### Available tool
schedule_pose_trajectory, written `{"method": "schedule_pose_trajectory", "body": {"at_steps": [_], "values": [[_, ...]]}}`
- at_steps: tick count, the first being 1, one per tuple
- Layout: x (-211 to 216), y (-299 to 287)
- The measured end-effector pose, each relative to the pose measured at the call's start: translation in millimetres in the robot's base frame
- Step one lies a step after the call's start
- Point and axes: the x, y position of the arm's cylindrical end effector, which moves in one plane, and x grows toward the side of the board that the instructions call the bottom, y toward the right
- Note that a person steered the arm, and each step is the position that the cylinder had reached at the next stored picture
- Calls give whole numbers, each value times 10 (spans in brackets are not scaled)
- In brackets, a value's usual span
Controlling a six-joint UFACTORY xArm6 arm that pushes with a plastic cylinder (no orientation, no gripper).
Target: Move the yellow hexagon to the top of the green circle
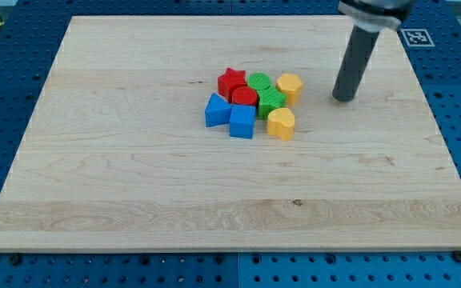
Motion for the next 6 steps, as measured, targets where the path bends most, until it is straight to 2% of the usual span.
{"method": "schedule_pose_trajectory", "body": {"at_steps": [1,2,5,6], "values": [[79,-270],[-23,-513],[-874,-922],[-1004,-1005]]}}
